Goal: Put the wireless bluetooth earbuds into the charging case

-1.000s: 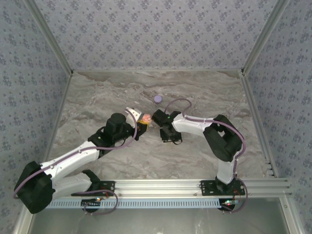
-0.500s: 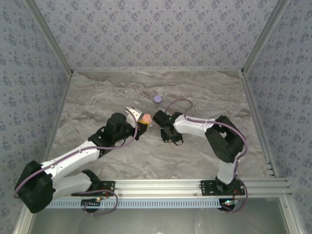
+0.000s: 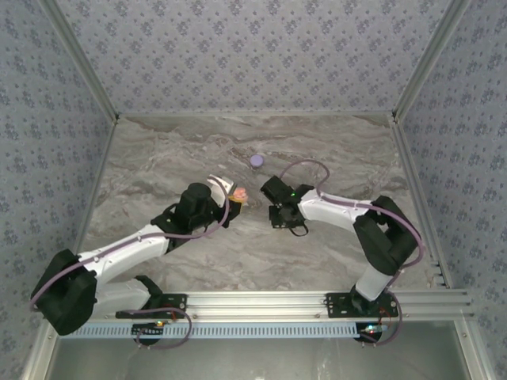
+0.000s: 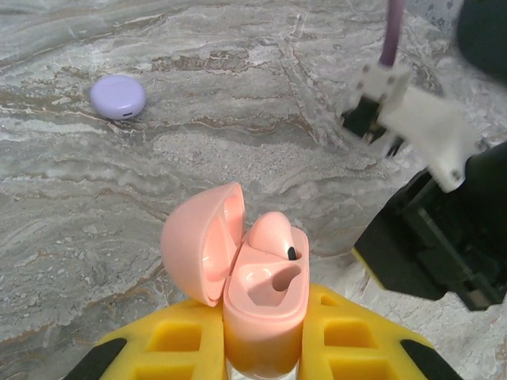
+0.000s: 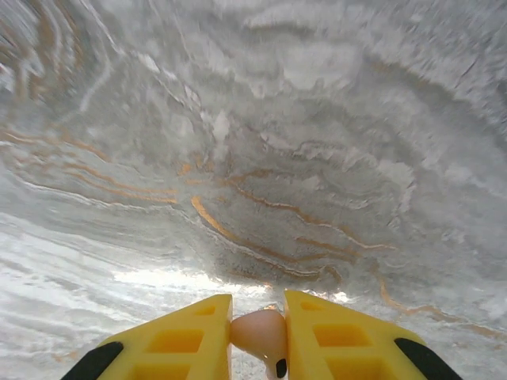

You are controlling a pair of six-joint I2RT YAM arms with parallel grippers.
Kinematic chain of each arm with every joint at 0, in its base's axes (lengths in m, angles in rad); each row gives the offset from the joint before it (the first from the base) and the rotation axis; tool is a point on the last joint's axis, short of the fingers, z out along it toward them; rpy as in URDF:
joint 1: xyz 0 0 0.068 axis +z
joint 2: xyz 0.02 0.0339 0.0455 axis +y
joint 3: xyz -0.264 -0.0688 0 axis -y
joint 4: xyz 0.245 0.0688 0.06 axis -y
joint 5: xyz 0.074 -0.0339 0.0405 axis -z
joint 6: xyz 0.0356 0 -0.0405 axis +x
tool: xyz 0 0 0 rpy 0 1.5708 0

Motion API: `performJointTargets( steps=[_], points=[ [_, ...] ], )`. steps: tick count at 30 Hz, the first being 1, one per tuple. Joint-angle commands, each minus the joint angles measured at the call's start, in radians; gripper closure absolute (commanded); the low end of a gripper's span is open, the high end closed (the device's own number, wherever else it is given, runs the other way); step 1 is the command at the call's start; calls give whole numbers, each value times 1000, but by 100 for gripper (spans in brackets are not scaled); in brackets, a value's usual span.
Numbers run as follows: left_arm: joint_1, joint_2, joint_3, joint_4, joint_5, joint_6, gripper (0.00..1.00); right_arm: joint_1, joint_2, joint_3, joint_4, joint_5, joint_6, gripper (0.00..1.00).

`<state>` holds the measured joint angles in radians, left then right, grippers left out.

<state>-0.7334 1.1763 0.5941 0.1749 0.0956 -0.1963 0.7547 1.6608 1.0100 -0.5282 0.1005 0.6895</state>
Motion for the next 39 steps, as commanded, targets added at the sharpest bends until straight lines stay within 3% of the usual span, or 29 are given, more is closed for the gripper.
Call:
performJointTargets(
  steps=[1, 15, 39],
  points=[
    [-6, 24, -5, 73, 0, -34, 91, -16, -72, -27, 52, -13, -21, 77],
    [-6, 108, -52, 243, 57, -60, 91, -68, -267, -12, 139, -85, -124, 77],
    [-5, 179, -78, 489, 208, -99, 91, -47, -346, 83, 288, -220, -263, 77]
  ],
)
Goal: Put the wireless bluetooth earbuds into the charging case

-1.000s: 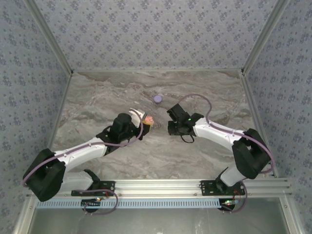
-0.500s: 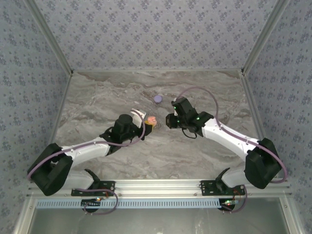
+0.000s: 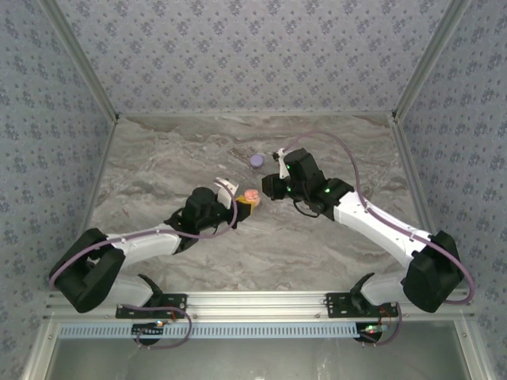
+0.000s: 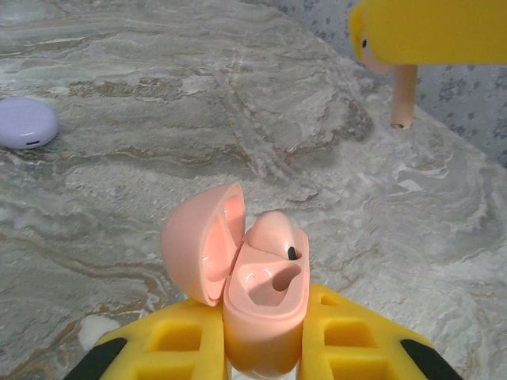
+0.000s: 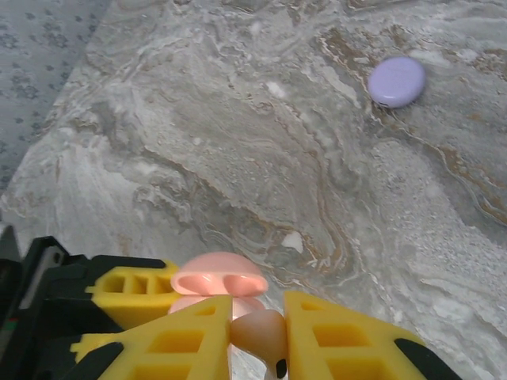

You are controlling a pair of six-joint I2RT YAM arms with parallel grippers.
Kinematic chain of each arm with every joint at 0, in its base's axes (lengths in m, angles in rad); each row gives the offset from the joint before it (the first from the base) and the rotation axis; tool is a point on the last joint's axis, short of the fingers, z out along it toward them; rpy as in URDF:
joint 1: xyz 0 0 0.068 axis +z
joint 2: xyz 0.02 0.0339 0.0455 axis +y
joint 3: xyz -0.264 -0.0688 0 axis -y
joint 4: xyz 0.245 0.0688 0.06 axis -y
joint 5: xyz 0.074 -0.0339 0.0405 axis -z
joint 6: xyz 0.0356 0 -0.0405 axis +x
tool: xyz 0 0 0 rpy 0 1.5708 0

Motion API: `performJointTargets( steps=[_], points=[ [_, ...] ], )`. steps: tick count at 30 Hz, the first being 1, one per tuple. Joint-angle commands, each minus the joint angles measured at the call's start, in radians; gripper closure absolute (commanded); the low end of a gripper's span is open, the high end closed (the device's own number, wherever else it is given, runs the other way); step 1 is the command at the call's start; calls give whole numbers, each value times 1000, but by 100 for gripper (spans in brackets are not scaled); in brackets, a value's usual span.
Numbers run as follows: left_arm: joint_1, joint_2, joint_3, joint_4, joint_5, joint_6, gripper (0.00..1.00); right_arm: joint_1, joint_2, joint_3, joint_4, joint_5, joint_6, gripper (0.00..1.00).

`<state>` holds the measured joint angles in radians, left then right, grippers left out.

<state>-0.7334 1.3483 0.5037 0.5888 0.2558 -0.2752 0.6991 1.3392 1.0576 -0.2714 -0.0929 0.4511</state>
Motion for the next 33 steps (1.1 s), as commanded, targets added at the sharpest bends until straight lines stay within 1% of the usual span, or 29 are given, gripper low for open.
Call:
performJointTargets(
  steps=[1, 7, 19, 33],
  points=[
    [-5, 8, 13, 80, 49, -24, 91, 11, -26, 38, 36, -29, -28, 77],
    [-5, 9, 24, 111, 69, -51, 91, 21, -23, 39, 69, -44, -43, 77],
    [-6, 3, 73, 100, 83, -105, 92, 50, -14, 51, 86, -50, -57, 76],
    [-6, -18, 80, 92, 94, -106, 92, 59, -1, 59, 83, -42, -63, 76]
  ],
)
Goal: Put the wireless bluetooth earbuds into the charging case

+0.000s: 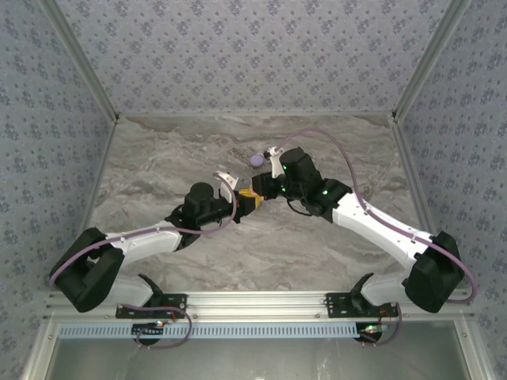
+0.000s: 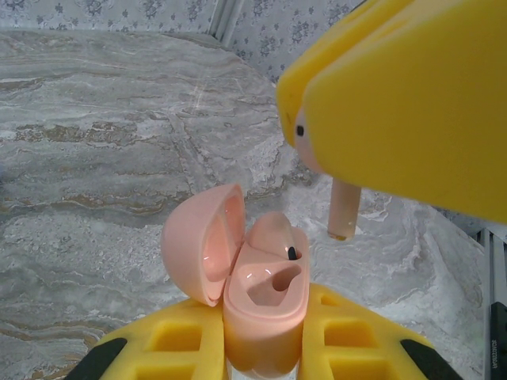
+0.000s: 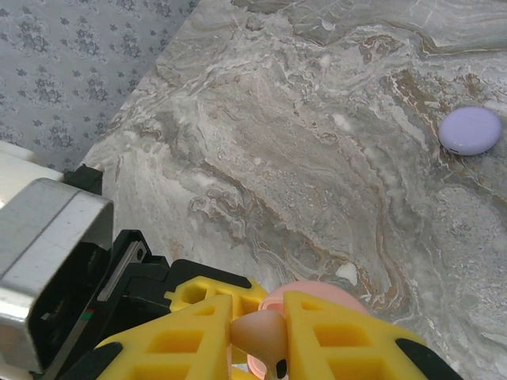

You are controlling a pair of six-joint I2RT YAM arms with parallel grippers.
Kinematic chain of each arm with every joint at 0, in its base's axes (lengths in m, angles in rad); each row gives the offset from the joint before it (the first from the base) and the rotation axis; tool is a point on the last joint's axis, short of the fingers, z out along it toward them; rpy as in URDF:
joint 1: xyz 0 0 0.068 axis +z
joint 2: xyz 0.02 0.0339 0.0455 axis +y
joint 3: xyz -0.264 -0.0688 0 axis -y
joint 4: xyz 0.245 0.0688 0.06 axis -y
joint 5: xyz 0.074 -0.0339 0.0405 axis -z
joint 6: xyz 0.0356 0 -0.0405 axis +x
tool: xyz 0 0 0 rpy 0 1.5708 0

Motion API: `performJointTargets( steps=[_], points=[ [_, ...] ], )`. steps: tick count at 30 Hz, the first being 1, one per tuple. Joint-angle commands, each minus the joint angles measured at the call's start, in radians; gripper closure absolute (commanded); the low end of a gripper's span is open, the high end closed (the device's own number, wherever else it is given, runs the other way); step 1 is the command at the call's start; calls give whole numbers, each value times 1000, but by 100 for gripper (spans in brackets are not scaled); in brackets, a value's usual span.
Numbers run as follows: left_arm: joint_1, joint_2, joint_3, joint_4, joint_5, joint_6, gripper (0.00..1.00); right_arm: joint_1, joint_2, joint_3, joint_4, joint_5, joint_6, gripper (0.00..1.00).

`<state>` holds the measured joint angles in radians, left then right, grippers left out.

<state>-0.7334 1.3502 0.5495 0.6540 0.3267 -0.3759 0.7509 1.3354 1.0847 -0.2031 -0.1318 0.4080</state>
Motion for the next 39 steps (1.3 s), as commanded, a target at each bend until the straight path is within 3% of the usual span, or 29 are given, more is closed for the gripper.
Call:
performJointTargets(
  steps=[1, 39],
  points=[
    [-6, -20, 33, 26, 23, -5, 92, 7, 5, 32, 13, -2, -20, 76],
    [-8, -68, 21, 16, 38, 6, 92, 18, 25, 29, -10, 29, -31, 76]
  ],
)
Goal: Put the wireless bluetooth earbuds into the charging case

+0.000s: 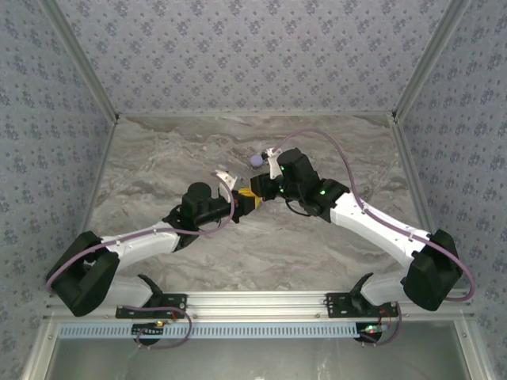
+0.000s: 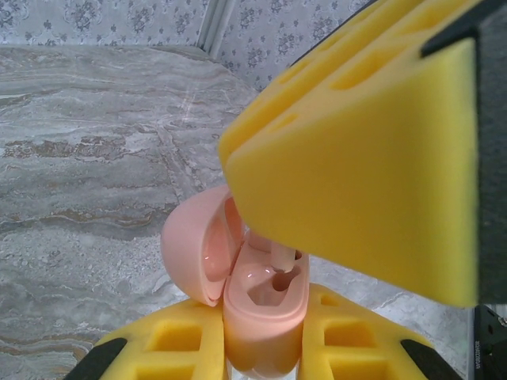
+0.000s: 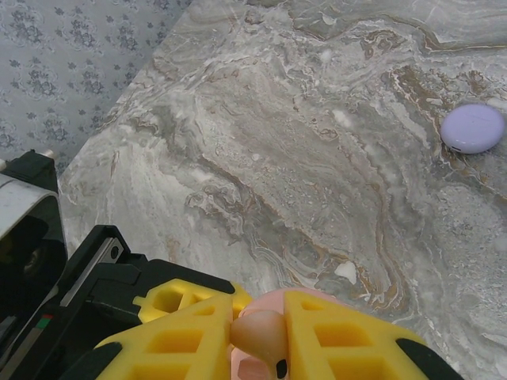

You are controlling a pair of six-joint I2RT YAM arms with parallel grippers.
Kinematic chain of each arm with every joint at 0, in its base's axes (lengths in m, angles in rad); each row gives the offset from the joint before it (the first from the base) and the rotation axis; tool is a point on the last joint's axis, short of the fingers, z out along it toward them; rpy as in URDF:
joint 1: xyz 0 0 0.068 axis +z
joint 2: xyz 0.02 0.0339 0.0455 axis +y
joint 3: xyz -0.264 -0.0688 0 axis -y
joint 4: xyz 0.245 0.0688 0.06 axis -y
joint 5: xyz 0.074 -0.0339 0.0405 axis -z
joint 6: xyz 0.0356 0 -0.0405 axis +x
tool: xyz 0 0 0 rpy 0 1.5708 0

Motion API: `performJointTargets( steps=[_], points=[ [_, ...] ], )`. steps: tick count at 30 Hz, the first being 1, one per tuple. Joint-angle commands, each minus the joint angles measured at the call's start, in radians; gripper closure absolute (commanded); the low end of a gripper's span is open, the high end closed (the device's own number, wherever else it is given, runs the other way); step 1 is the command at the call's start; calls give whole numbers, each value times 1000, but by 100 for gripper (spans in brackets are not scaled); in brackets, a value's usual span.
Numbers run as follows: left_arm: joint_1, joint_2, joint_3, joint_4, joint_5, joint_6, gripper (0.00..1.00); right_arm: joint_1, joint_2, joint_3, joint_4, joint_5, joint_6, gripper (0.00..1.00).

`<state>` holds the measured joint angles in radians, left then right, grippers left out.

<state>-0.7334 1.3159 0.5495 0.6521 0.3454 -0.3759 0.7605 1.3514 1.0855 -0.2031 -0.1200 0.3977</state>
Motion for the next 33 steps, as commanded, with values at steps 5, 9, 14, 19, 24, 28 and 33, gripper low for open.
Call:
performJointTargets(
  steps=[5, 9, 14, 19, 24, 28, 33],
  points=[
    [-7, -38, 20, 18, 14, 6, 92, 8, 11, 29, -21, 29, -25, 76],
    [-7, -40, 19, 17, 8, 6, 92, 10, 12, 29, -25, 26, -28, 76],
    [-7, -42, 18, 17, 3, 7, 92, 11, 12, 28, -31, 28, -33, 76],
    [-7, -43, 20, 17, -4, 7, 92, 14, 15, 30, -39, 25, -37, 76],
    [-6, -43, 21, 17, -9, 6, 92, 19, 15, 29, -50, 21, -44, 75],
    [-7, -44, 23, 15, -6, 7, 92, 23, 16, 31, -59, 15, -46, 74],
    [-6, -43, 24, 14, -5, 9, 91, 25, 15, 34, -64, 16, -48, 73]
  ],
)
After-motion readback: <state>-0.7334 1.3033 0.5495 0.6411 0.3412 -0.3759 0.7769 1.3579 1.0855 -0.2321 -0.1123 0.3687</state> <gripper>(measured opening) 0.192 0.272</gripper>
